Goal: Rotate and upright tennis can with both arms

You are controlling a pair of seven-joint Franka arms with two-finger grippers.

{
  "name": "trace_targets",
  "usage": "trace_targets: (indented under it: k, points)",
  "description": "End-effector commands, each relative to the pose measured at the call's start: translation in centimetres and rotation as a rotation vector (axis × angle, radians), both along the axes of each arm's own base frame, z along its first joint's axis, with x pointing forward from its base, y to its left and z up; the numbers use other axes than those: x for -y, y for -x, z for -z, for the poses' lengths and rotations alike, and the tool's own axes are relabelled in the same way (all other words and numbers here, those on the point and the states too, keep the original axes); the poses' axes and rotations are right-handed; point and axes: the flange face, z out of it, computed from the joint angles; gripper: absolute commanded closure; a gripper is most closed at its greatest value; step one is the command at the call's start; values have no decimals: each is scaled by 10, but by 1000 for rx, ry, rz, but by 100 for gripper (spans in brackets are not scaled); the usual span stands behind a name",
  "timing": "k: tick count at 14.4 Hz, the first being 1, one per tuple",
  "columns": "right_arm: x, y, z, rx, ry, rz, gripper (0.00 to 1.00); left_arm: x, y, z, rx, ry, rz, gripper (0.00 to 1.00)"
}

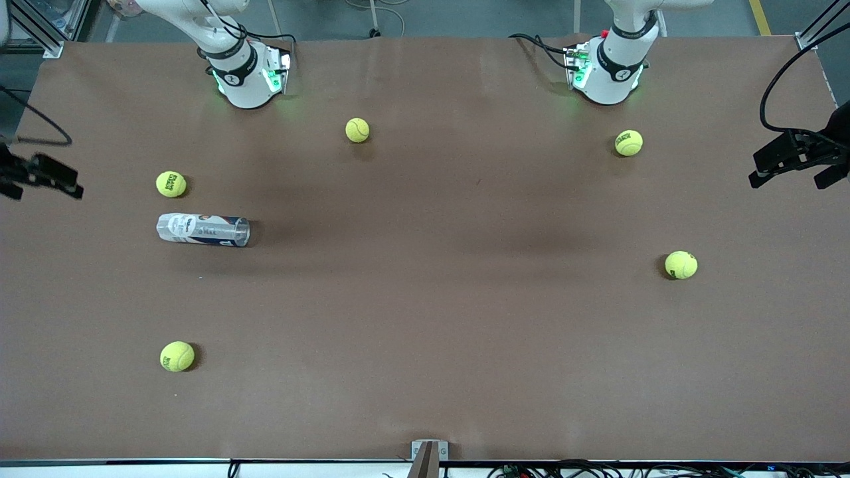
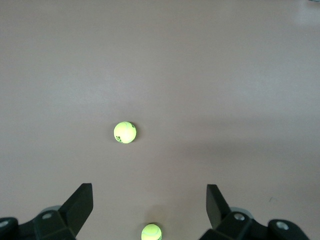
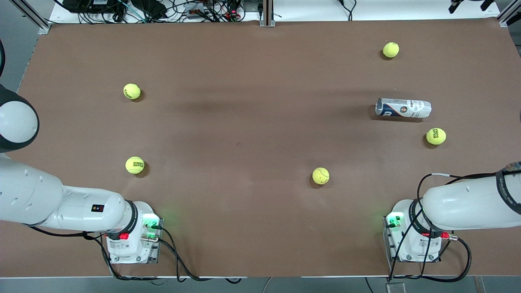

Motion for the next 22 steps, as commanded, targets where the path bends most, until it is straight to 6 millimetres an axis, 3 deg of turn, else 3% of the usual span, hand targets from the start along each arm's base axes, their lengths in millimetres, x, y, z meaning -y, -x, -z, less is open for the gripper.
trace_targets:
  k: [1,3,5,8,11,14,17,22]
  points:
    - [13,-22,28,-17,28,-5,0,-1,5,-6,5,-8,-3,0]
    - [23,-29,35,5,31,8,0,-1,4,-4,2,-6,-3,0]
    - [49,-24,43,-1,24,126,0,-2,5,-6,5,-6,-1,0]
    - [75,-14,63,-14,37,631,0,-5,5,-6,5,-5,2,0]
    - [71,-12,96,-37,76,1057,0,-5,6,-6,5,-6,5,0]
    - [69,-16,122,-58,114,1328,0,-7,5,-7,7,-7,3,0]
    - [59,-14,156,-69,116,1534,0,-4,6,-7,7,-8,5,0]
    - [28,2,241,-148,129,1724,0,-4,6,-6,5,-9,-1,0]
